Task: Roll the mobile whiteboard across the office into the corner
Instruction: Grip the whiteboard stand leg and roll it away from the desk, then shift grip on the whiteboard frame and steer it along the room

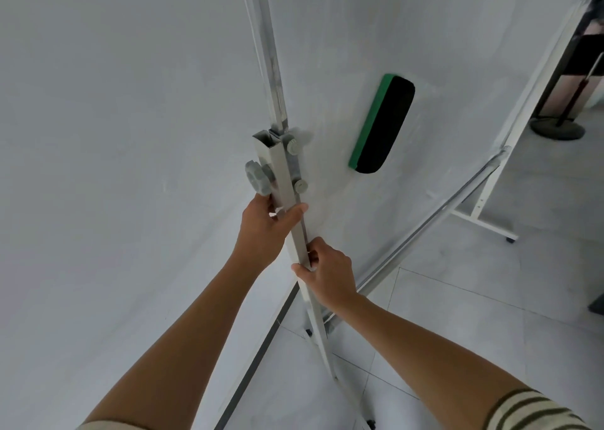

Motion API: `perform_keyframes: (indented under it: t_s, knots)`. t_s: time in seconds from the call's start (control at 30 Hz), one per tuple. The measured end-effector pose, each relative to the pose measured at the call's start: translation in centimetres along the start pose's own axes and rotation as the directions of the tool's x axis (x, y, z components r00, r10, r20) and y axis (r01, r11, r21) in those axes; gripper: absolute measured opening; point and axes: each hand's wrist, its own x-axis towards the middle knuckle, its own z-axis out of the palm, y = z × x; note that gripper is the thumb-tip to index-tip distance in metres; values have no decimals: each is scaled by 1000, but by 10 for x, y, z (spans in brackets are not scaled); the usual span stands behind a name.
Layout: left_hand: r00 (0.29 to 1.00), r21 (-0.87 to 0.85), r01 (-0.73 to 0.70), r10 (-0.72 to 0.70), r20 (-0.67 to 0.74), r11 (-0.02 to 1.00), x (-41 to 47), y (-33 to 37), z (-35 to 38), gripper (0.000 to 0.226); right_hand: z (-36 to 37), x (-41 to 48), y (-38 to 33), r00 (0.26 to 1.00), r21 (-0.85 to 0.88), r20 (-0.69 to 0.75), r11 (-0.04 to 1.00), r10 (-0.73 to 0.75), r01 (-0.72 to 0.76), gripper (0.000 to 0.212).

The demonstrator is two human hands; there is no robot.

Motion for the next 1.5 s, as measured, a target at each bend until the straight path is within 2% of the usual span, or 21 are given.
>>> perform_keyframes:
  t_s: [0.17, 0.33, 0.47, 0.6, 0.77, 0.9, 1.03, 1.2, 1.4, 1.5]
  knots:
    - [999, 45, 41, -41, 3, 998, -18, -2, -18, 46, 14, -15, -21, 996, 48, 70, 997, 59, -62, 39]
    - [979, 196, 202, -201, -23, 960, -73, -29, -7, 50, -12, -51, 13, 981, 94, 173, 990, 84, -101, 33]
    - [870, 214, 430, -466, 161, 877, -132, -72, 17, 23, -67, -102, 86, 937, 103, 182, 942, 299, -320, 21]
    - [769, 187, 523, -555, 317, 831, -162, -84, 72, 11, -136, -162, 164, 832, 60, 154, 835, 533, -546, 18]
    - [696, 144, 582, -582, 419, 800, -169, -60, 179, 7, -223, -226, 260, 677, 76, 115, 673, 727, -735, 14]
    - [656, 103, 611, -575, 489, 785, -160, -17, 284, 9, -290, -249, 326, 604, 92, 62, 598, 795, -797, 12]
    - [640, 85, 586, -525, 561, 806, -137, 36, 369, 8, -345, -242, 368, 584, 99, 17, 580, 812, -809, 13]
    - [667, 79, 526, -468, 579, 847, -72, 68, 440, 10, -387, -191, 416, 590, 128, -11, 586, 808, -800, 13]
    - [710, 31, 492, -421, 564, 870, 49, 83, 539, 9, -430, -93, 498, 593, 165, -61, 594, 803, -787, 13]
    - [720, 24, 455, -383, 578, 890, 123, 105, 589, 10, -464, -32, 538, 560, 185, -91, 566, 824, -803, 13]
